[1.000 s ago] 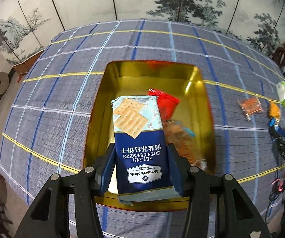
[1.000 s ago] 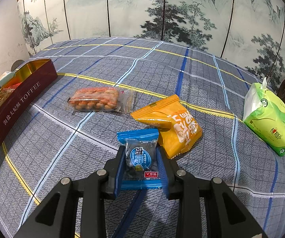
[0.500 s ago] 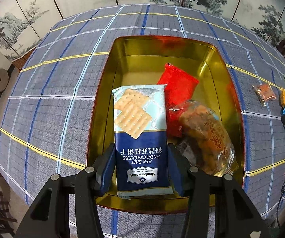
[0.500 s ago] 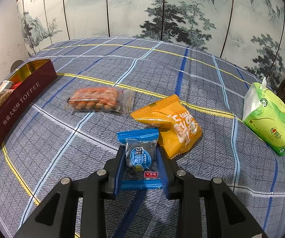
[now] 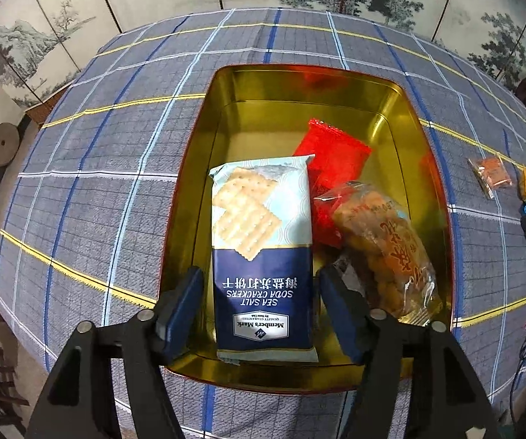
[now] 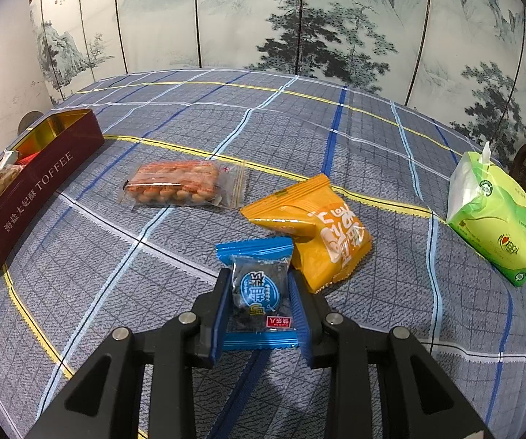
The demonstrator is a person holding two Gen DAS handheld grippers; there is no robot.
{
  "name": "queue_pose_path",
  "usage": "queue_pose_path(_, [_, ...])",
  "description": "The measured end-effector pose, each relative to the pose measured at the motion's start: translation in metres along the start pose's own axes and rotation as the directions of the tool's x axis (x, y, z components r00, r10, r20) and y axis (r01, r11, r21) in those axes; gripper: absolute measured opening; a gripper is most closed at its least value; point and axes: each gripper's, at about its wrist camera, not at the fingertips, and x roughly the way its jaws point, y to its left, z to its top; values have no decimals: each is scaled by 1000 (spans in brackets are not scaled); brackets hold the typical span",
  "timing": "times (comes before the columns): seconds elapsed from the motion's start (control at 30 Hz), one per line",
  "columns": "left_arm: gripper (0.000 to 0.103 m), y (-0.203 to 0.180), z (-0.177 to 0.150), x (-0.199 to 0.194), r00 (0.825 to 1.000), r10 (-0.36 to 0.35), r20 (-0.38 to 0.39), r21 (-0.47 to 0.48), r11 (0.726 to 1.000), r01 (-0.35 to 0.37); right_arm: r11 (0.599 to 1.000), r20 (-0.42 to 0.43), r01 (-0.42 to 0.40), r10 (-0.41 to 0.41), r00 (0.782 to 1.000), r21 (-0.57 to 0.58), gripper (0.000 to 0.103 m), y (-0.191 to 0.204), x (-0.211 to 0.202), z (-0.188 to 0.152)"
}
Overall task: Organize snacks
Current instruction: 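Lower the cracker pack into the tin and open the left tool, then carry the blue candy with the right tool into the tin and release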
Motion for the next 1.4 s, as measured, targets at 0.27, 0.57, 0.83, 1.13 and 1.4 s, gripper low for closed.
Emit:
queue_pose_path(0.27, [73, 3, -5, -15, 999, -30, 32, -11, 999, 30, 998, -12, 58, -57, 998, 39, 32, 5, -1, 0])
queue_pose_path(0.57, [75, 2, -13, -23, 997, -27, 66, -9, 1000, 27, 994, -27, 108, -107, 994, 23, 30, 17, -2, 2])
queue_pose_path(0.83, [78, 6, -19, -28, 995, -34, 97, -28, 999, 37, 996, -16, 90, -90, 996, -3, 30, 37, -14, 7])
queue_pose_path(1.13, [79, 12, -25, -38, 991, -30, 131, -45, 998, 36, 997, 29, -82, 82, 996, -2, 30, 84, -37, 27])
queue_pose_path(1.4, [80, 25, -34, -52, 987, -28, 159, -84, 996, 42, 965, 34, -256, 258, 965, -63, 30, 151, -48, 49])
